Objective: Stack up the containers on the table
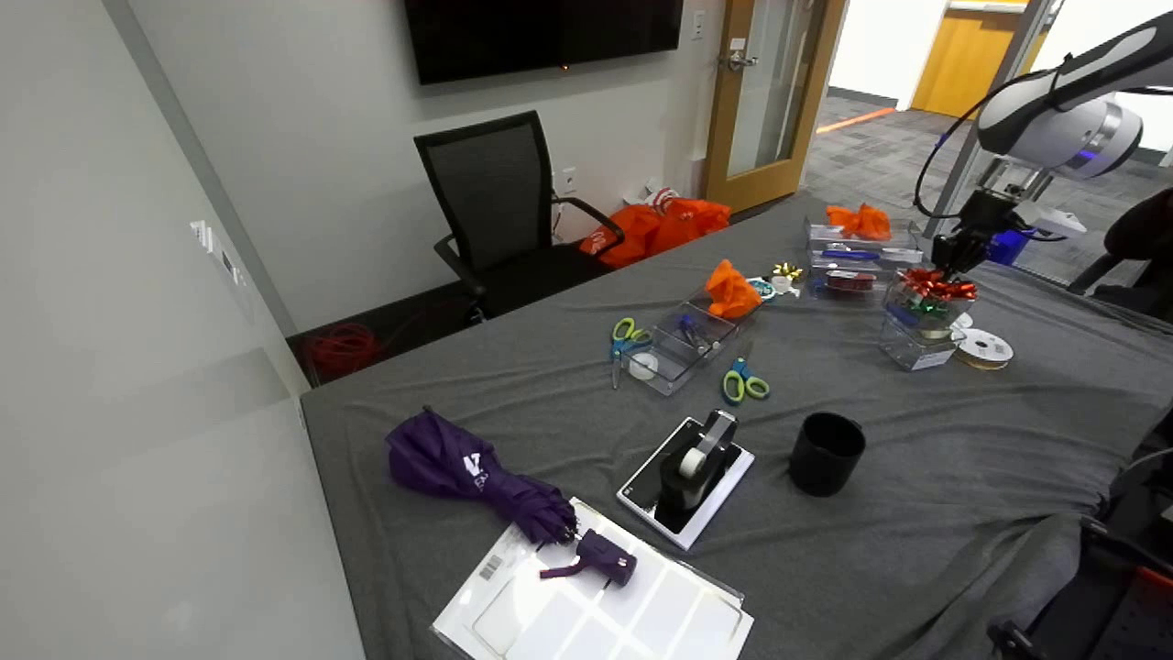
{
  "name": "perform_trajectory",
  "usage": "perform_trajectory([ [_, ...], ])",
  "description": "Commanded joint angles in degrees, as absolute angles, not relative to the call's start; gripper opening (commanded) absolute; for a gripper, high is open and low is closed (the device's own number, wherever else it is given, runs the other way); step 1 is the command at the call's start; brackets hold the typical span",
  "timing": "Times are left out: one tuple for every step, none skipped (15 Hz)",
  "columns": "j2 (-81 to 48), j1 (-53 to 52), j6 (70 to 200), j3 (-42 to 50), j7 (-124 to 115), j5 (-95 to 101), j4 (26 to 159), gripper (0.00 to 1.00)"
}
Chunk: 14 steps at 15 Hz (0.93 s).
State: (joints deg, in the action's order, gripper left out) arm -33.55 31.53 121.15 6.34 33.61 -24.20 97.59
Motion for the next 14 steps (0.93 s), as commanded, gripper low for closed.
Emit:
perform_trajectory([
  [-34.65,30.88,120.96,7.67,32.63,-19.91,95.55,0.01],
  [-34.66,30.76,121.24,7.88,32.12,-18.75,95.53,0.01],
  [-34.7,30.5,121.35,8.23,31.39,-17.24,95.5,0.01],
  [-34.76,30.44,121.67,8.34,30.71,-16.24,95.54,0.01],
  [-34.7,30.38,122.27,8.4,29.97,-15.46,95.77,0.01],
  [-34.75,30.44,122.8,8.29,29.37,-15.21,95.86,0.01],
  [-34.8,30.67,123.2,7.98,28.99,-15.39,95.93,0.01],
  [-34.9,30.82,123.62,7.67,28.81,-15.85,96.01,0.01],
  [-35.03,30.95,123.89,7.38,28.75,-16.36,96.0,0.01],
  [-35.17,31.06,124.34,7.07,28.76,-16.91,96.05,0.01],
  [-35.34,30.79,124.99,7.18,28.33,-16.61,96.12,0.01],
  [-35.58,30.39,125.93,7.36,27.7,-16.07,96.24,0.01],
  [-35.95,29.85,126.95,7.6,26.8,-15.46,96.38,0.01],
  [-36.37,29.35,127.87,7.81,26.0,-14.85,96.47,0.01],
])
